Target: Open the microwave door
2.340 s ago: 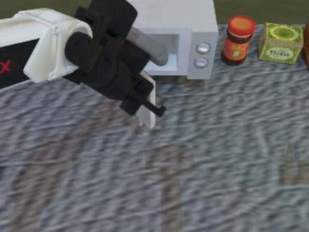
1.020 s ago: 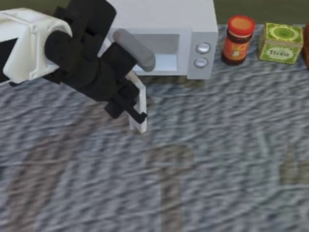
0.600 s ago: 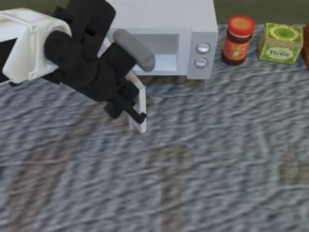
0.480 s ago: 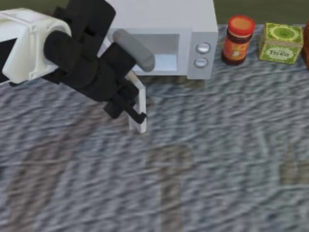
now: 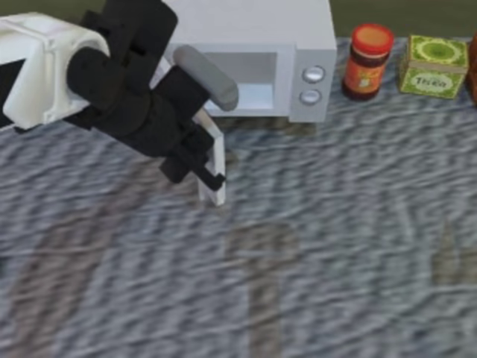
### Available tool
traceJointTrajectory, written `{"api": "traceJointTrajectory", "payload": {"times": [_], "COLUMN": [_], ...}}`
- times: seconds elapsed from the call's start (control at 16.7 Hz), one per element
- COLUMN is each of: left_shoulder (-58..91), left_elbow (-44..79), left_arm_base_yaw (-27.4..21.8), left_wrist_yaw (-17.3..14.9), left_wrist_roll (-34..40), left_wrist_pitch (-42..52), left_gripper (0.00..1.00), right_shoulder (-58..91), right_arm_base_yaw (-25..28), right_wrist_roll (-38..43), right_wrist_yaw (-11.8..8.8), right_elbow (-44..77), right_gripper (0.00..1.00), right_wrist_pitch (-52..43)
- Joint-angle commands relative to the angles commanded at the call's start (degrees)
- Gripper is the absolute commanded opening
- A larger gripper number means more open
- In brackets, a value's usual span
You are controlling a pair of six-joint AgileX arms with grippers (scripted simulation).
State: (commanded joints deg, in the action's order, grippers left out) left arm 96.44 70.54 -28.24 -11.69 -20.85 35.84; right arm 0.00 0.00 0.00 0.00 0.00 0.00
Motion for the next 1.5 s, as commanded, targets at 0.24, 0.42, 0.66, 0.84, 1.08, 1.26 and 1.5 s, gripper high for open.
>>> {"api": "traceJointTrajectory", "payload": {"times": [0.24, 0.42, 0.66, 0.84, 1.08, 1.26, 1.5], "left_shoulder": [0.00, 0.00, -0.44, -1.01, -1.46, -1.47, -1.47], "left_elbow": [0.00, 0.00, -0.02, -0.58, -1.30, -1.31, -1.31], "left_arm_base_yaw": [0.00, 0.00, 0.47, 2.30, 4.20, 4.23, 4.23], "left_wrist_yaw": [0.00, 0.00, -0.83, -2.64, -5.05, -5.09, -5.09], "left_wrist_roll": [0.00, 0.00, -1.85, -6.02, -10.18, -10.24, -10.24], "left_wrist_pitch": [0.00, 0.00, 0.27, 1.38, 2.69, 2.71, 2.71], "left_gripper": [0.00, 0.00, 0.00, 0.00, 0.00, 0.00, 0.00], "right_shoulder": [0.00, 0.00, 0.00, 0.00, 0.00, 0.00, 0.00], "right_arm_base_yaw": [0.00, 0.00, 0.00, 0.00, 0.00, 0.00, 0.00], "right_wrist_roll": [0.00, 0.00, 0.00, 0.00, 0.00, 0.00, 0.00], "right_wrist_yaw": [0.00, 0.00, 0.00, 0.00, 0.00, 0.00, 0.00], "right_elbow": [0.00, 0.00, 0.00, 0.00, 0.00, 0.00, 0.00], "right_gripper": [1.00, 1.00, 1.00, 1.00, 1.00, 1.00, 1.00], "right_wrist_pitch": [0.00, 0.00, 0.00, 0.00, 0.00, 0.00, 0.00]}}
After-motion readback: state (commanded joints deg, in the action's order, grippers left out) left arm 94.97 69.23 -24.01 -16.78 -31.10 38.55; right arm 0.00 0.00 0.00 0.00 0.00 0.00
